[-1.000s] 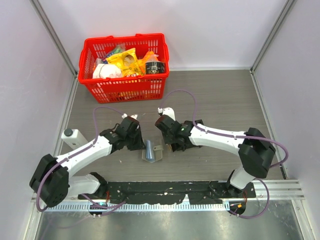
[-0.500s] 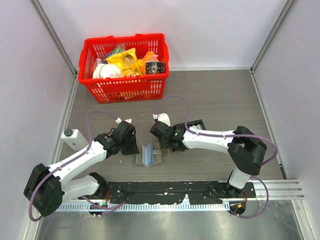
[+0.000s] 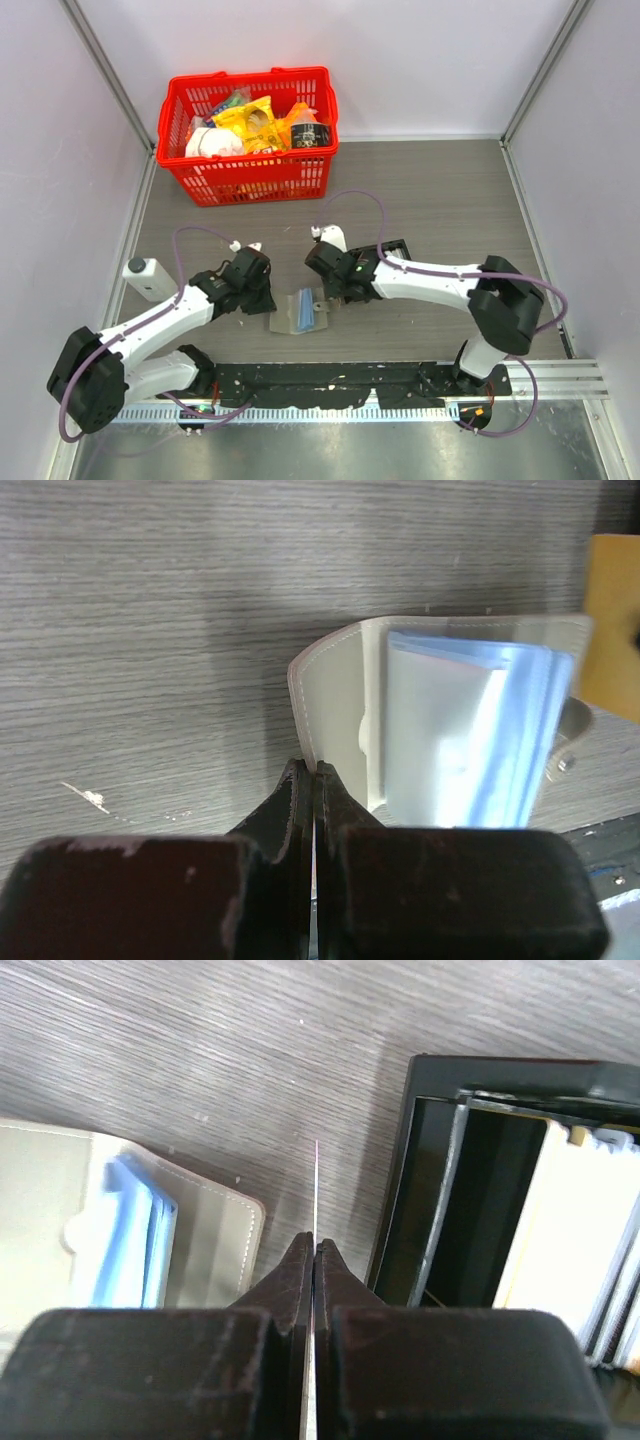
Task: Put the credit cards into the card holder
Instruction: Insert the credit card into the card holder.
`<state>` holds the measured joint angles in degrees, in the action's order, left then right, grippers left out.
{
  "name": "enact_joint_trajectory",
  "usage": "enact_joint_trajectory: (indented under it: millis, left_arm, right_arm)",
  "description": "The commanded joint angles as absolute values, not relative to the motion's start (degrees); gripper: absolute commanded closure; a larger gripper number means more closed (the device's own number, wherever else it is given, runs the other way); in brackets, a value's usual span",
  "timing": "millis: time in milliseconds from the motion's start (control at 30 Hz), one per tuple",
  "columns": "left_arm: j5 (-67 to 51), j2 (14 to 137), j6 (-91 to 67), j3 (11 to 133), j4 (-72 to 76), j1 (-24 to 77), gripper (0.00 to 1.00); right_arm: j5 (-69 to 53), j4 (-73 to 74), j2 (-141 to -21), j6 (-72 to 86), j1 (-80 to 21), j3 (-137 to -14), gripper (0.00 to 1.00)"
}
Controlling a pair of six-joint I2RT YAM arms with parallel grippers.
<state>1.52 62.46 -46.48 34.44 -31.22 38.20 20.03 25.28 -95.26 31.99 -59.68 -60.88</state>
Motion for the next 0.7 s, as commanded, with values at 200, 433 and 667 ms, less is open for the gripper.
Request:
enact_joint_trajectory:
  millis: [200,433,667]
  left_arm:
    - [2.37,59.77,-49.48,30.50,-28.21,38.32,1.00]
    - [3.34,56.43,-50.97,31.11,-29.36,38.32,1.00]
    - [2.29,55.02,-51.85,31.03,-29.36,38.32,1.00]
  right_arm:
    - [17.59,17.77,-79.99,40.24,-60.29,-56.00,0.99]
    - [15.73,12.39,-78.31,43.24,-63.98,-55.89,0.99]
    - [15.91,11.08,-79.98,43.07,-66.79,-57.92,0.99]
